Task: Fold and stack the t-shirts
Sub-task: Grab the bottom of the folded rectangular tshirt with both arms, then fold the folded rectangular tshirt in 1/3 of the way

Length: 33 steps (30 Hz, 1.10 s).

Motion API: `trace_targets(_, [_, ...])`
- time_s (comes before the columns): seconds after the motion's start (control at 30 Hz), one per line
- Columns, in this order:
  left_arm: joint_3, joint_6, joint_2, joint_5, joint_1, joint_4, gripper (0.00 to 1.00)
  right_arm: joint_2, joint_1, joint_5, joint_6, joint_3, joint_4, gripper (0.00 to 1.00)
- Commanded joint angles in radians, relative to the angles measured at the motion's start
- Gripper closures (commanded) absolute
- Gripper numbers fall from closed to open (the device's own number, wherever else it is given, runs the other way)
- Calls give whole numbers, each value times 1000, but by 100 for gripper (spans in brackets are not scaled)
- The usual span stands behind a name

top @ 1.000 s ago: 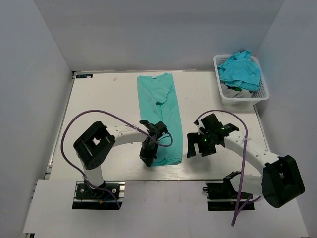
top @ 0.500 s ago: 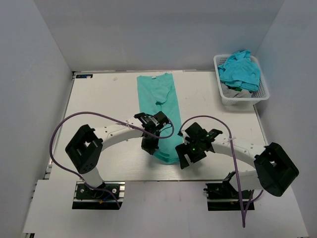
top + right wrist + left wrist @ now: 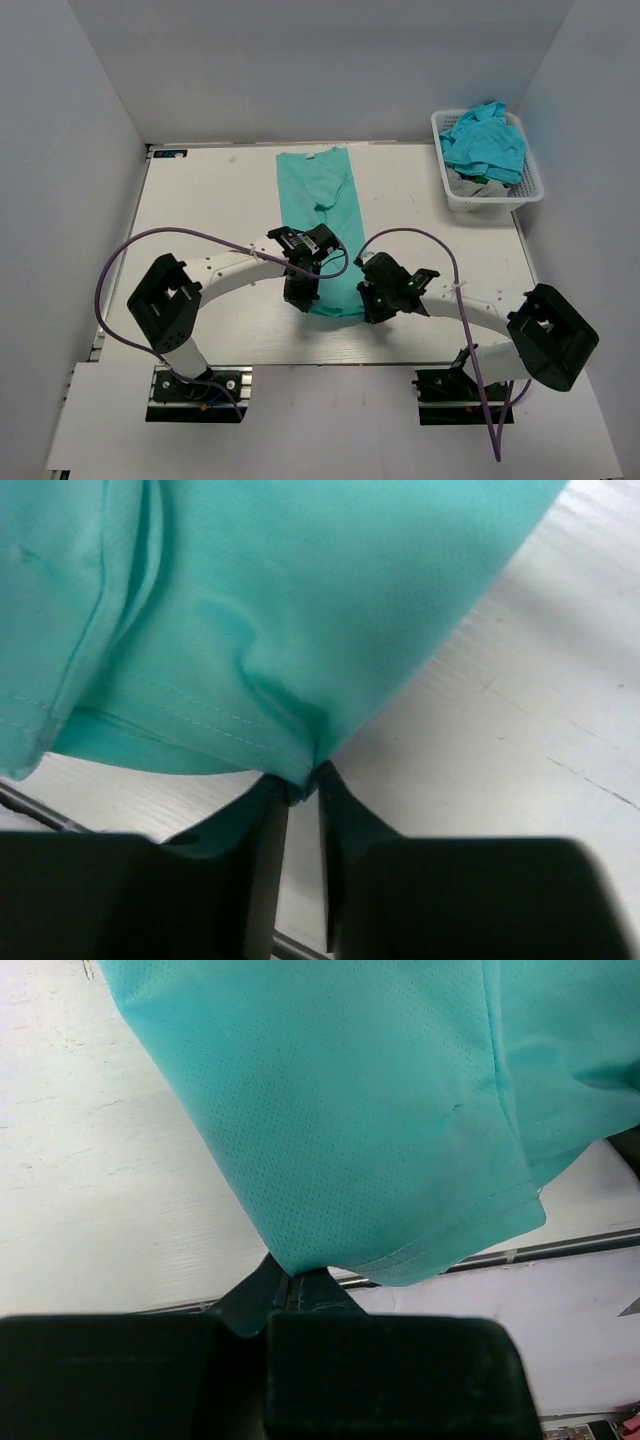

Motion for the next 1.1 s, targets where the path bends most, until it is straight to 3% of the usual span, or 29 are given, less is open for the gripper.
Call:
trace_targets(0.0, [-2,-14,-62,-11,12,-4,100,-29,6,69,15,-35,-5,84])
trace_targets(0.03, [-2,-14,-62,-20,12,-4,100,-45,6,69,10,-27,-23,93])
trace_targets(0.07, [-2,-24,-71,-21,12,-4,100,-53,9,69,2,-21,-32,94])
trace_targets(0.47, [50,-24,-71,-74,12,-48,100,-27,34,80,-186,279,-316,100])
trace_targets(0.67, [173,-76,-18,-154,35,-126,100,-3,23,162,-231,371,-345,100])
trace_targets(1.07, [363,-128,108,-225,213,-145,100,174,-57,285,-236,545,-284,100])
